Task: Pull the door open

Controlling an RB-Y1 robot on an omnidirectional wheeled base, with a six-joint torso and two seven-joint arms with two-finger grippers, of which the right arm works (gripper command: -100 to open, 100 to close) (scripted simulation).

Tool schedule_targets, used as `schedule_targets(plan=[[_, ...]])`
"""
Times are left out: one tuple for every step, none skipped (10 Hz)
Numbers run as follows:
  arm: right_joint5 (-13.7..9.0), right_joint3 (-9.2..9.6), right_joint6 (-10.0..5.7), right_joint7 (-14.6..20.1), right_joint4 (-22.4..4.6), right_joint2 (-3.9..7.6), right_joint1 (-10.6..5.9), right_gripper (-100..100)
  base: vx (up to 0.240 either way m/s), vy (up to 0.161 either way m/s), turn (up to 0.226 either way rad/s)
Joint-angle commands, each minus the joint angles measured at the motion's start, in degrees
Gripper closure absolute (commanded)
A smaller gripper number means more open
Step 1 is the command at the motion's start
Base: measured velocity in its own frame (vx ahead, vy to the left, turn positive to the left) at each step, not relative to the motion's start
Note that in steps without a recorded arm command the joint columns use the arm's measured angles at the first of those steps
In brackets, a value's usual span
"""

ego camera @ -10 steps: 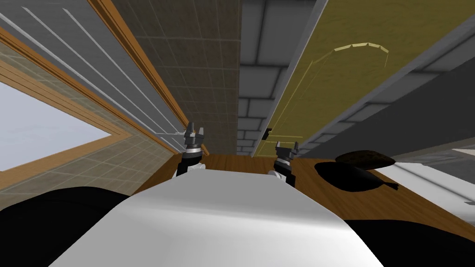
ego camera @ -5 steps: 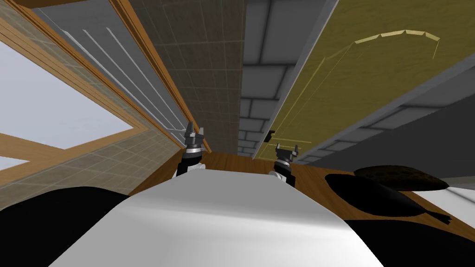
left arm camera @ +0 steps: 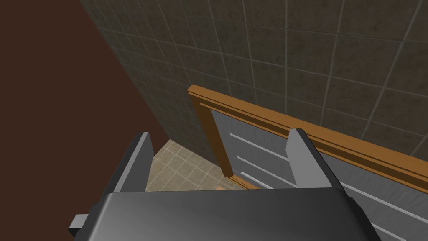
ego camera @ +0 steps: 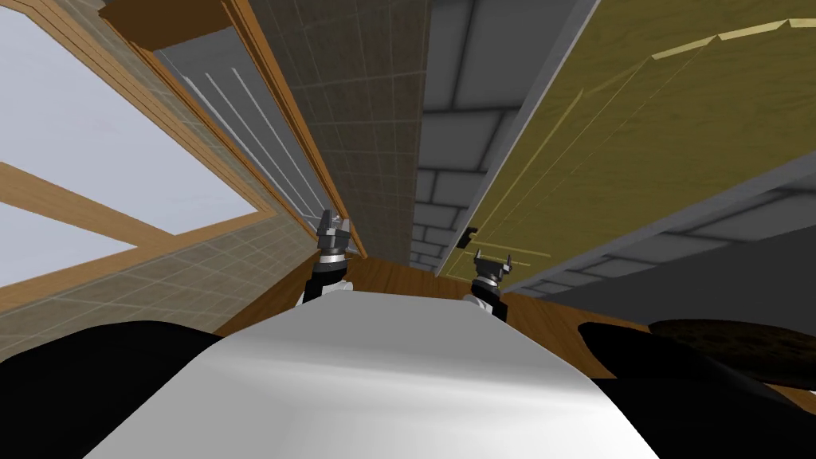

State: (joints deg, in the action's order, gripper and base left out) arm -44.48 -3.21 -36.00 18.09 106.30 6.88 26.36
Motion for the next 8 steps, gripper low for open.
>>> schedule_targets(plan=[[-2.2,-0.20,0.18,1.3,-1.0,0.22,-0.24,-100,-0.004,-0.111,0.236],[-3.6,-0.26,0.19,2.1,-1.7,0.36,-0.35,-100,-0.018,-0.131,0.206],[-4.9,-0.33,0.19,2.9,-2.4,0.51,-0.46,-100,-0.021,-0.121,0.203],[-6.1,-0.39,0.19,3.6,-3.0,0.64,-0.57,-100,-0.023,-0.108,0.197],[-7.4,-0.46,0.19,4.3,-3.6,0.76,-0.67,-100,-0.022,-0.110,0.189],[-8.6,-0.52,0.19,5.1,-4.3,0.89,-0.77,-100,-0.015,-0.111,0.199],[-9.8,-0.58,0.19,5.8,-4.9,1.01,-0.88,-100,-0.018,-0.097,0.269],[-11.1,-0.65,0.20,6.5,-5.5,1.13,-0.98,-100,-0.028,-0.106,0.187]])
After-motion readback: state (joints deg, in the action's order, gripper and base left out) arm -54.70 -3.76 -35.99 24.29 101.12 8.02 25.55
